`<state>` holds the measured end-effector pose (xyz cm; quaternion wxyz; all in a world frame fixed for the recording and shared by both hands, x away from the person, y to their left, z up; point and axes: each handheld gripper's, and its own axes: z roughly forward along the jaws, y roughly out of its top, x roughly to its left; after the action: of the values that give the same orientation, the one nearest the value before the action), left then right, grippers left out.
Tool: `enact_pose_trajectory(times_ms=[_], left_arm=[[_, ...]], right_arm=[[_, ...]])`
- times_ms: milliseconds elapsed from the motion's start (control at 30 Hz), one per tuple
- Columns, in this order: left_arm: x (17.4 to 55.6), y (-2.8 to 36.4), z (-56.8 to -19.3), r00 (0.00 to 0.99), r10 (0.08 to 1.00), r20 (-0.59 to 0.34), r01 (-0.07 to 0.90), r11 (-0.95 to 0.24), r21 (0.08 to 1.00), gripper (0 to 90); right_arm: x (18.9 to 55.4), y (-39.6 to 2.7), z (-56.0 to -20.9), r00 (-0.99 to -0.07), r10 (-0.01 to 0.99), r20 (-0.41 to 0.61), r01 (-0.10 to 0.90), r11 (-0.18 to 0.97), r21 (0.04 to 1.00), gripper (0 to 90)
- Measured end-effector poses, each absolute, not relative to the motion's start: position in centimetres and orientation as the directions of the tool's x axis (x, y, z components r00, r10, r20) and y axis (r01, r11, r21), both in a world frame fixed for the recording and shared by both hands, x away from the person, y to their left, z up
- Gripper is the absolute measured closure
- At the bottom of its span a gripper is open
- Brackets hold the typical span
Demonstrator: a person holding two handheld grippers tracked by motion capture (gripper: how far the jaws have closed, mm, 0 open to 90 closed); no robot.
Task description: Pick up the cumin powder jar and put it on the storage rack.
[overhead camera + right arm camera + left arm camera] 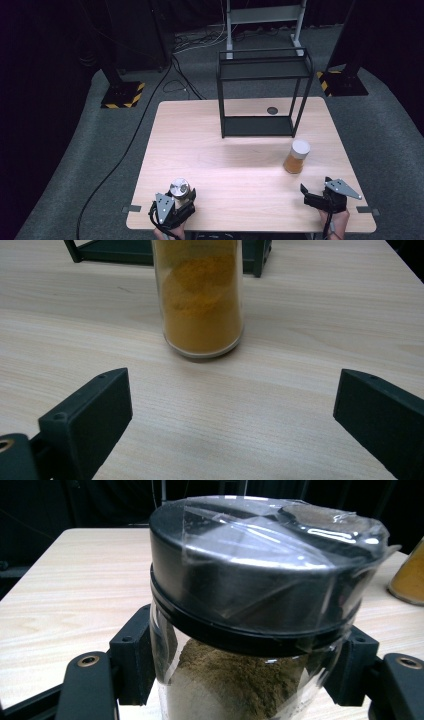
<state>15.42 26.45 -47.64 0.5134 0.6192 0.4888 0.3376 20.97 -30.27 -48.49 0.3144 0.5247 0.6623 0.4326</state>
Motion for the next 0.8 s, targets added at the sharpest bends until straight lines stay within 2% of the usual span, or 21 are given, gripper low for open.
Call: enact_pose_trajectory(times_ms=[800], left_arm=[[17.9, 25.6, -44.6, 0.387, 0.922, -0.013, 0.235, -0.085, 0.968, 28.9]], right_arm=[[21.1, -30.4, -48.6, -0.27, 0.962, 0.032, 0.415, 0.086, 0.906, 1.2]])
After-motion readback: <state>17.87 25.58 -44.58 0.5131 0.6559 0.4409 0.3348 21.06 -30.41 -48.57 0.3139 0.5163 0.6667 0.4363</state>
